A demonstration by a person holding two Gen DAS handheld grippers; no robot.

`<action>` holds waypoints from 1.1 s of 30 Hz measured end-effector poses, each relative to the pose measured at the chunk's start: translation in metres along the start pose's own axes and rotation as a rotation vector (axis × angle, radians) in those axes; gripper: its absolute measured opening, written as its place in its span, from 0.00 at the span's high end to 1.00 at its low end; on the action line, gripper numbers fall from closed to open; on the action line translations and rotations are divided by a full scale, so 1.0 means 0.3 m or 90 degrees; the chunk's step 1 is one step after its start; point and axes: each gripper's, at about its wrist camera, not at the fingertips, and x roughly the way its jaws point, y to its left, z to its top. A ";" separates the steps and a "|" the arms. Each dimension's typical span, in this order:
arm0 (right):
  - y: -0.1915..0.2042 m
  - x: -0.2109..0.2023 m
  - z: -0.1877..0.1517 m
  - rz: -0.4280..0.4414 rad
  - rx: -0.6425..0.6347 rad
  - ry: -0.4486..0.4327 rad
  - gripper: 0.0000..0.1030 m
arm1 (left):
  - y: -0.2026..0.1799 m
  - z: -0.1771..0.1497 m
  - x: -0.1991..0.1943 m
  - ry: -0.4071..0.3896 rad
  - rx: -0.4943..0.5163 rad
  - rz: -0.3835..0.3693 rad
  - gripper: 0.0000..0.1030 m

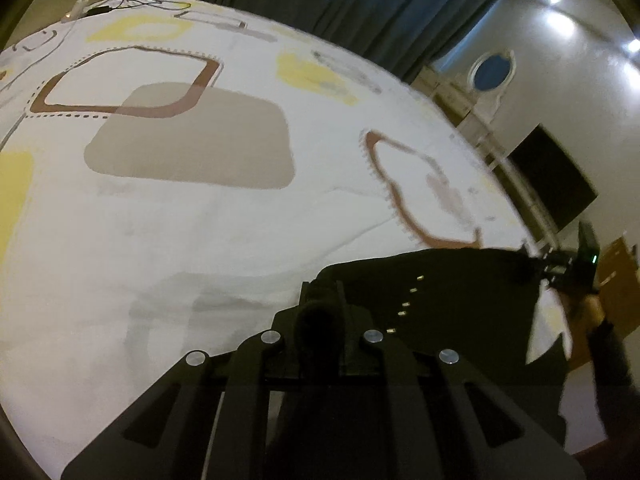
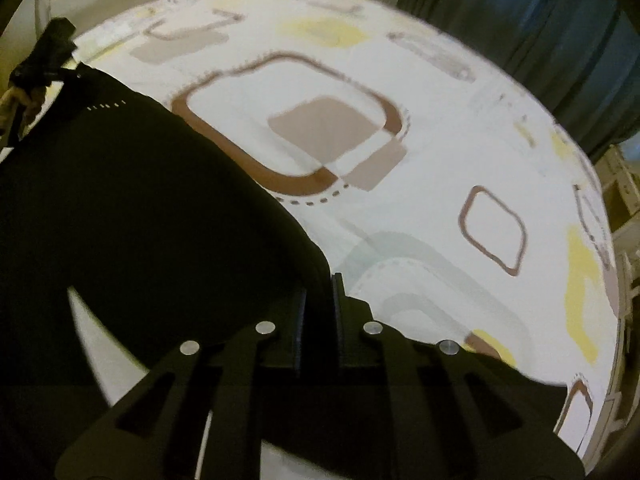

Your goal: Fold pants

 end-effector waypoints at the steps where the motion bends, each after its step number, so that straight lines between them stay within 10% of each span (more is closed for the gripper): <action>1: 0.015 -0.026 -0.008 -0.008 0.002 -0.013 0.90 | -0.011 -0.005 -0.022 -0.011 0.000 -0.013 0.91; 19: 0.411 -0.476 -0.538 -0.066 0.073 -0.170 0.90 | -0.189 -0.380 -0.490 -0.109 0.013 -0.176 0.90; 33: 0.585 -0.494 -0.770 -0.056 0.114 -0.159 0.89 | -0.142 -0.710 -0.532 -0.060 -0.033 -0.164 0.90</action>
